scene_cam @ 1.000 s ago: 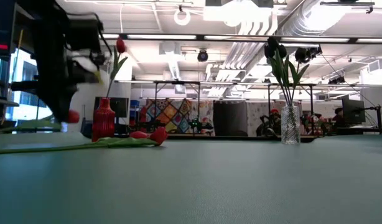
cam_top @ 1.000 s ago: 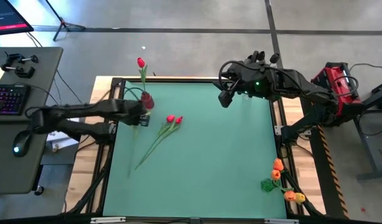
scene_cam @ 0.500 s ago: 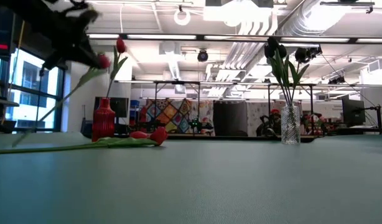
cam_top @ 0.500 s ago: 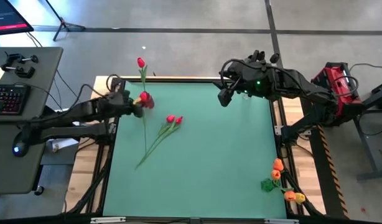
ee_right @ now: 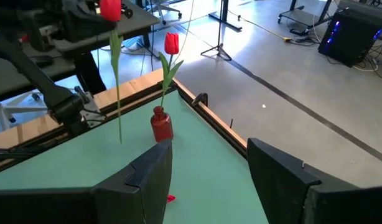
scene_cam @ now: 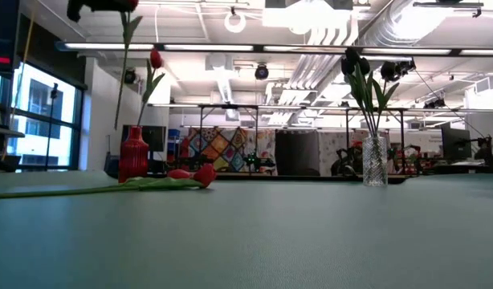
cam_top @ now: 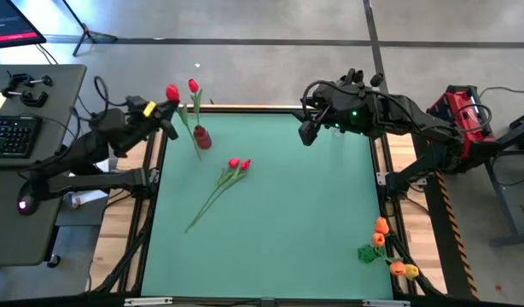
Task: Sort flowers into vase by color
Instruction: Put the red tulip into the red vase
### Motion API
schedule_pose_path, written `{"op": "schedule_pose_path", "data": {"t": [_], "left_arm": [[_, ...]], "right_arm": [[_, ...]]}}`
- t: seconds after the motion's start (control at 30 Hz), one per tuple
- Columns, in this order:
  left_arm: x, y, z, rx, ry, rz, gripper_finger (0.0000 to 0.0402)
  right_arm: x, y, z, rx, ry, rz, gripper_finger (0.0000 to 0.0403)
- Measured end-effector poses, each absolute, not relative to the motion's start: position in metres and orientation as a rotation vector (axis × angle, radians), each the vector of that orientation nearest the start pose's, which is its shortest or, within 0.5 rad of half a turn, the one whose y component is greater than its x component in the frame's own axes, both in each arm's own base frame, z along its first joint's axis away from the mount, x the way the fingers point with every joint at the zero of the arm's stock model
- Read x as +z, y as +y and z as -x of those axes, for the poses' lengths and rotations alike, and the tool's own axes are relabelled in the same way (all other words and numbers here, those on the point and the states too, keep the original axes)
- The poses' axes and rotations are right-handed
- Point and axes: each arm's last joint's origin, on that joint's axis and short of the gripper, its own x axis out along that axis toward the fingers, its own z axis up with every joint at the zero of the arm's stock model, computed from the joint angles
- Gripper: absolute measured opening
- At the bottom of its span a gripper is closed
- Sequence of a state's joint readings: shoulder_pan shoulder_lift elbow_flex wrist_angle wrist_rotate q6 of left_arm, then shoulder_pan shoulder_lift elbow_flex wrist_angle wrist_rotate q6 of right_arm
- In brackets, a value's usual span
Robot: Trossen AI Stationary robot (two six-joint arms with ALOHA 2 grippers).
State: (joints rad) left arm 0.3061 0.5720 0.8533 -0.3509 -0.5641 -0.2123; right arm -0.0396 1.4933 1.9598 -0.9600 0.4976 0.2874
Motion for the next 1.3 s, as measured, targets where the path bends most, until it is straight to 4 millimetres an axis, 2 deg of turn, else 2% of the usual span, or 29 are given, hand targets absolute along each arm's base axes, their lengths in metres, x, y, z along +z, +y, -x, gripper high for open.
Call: {"op": "schedule_pose_path", "data": {"t": [0.67, 1.3], "left_arm": [[0.399, 0.049, -0.091, 1.032, -0.179, -0.082, 0.0000], [0.386, 0.073, -0.121, 1.126, -0.048, -0.110, 0.0000]], "right_arm": [[0.480, -0.025, -0.269, -0.613, 0.464, -0.191, 0.0197], [0.481, -0.025, -0.269, -0.631, 0.453, -0.182, 0.0197]]}}
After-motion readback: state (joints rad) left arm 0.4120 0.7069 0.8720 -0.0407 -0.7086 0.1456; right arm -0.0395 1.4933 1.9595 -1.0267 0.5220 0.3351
